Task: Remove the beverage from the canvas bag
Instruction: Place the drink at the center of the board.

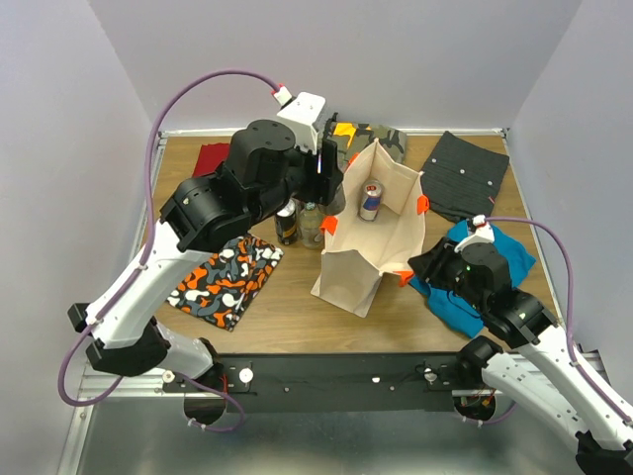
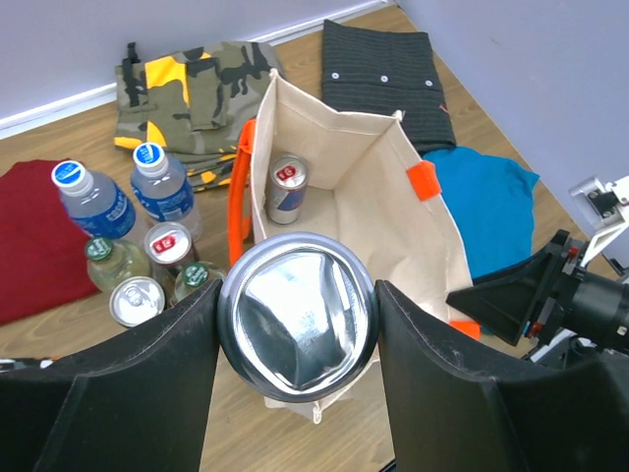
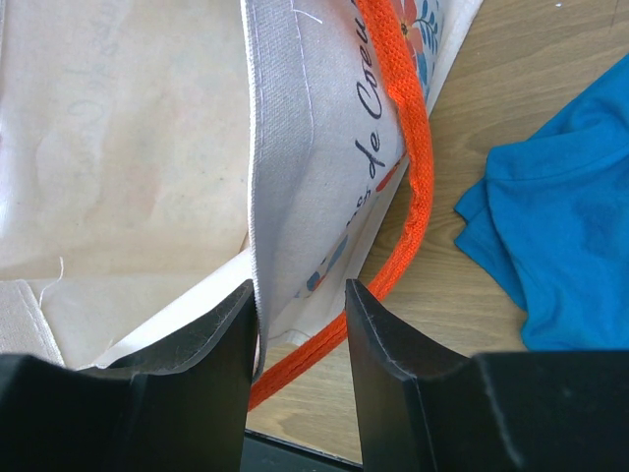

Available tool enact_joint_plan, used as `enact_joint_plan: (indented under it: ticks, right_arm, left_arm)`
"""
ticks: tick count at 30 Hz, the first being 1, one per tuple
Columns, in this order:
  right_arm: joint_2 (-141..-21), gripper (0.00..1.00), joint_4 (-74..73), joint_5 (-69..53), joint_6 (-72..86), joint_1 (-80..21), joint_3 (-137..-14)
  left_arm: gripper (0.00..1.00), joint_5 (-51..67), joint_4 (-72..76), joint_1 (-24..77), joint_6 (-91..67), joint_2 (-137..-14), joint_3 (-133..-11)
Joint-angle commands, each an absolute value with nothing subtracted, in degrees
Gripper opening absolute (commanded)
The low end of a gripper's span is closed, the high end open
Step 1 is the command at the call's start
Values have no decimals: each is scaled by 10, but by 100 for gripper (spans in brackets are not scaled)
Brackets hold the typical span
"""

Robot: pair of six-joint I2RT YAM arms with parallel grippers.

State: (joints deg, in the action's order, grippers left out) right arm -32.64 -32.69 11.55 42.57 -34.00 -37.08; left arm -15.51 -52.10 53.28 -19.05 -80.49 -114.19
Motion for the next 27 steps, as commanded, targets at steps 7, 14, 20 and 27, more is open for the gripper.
enact_joint_plan:
  ticks: [7, 14, 20, 27]
  right_arm:
    - [-332, 49, -343, 124, 424, -337, -363]
    - [-338, 49, -342, 124, 423, -338, -365]
    - [-337, 49, -343, 124, 424, -337, -364]
    - [-333, 49, -342, 119, 423, -338, -364]
  left_arm:
    - [0, -270, -476, 536, -190, -737, -1112]
    - [0, -326, -495, 536, -193, -722, -1098]
    - [0, -347, -479, 534, -203, -707, -1039]
    - [0, -338, -446, 533, -215, -693, -970]
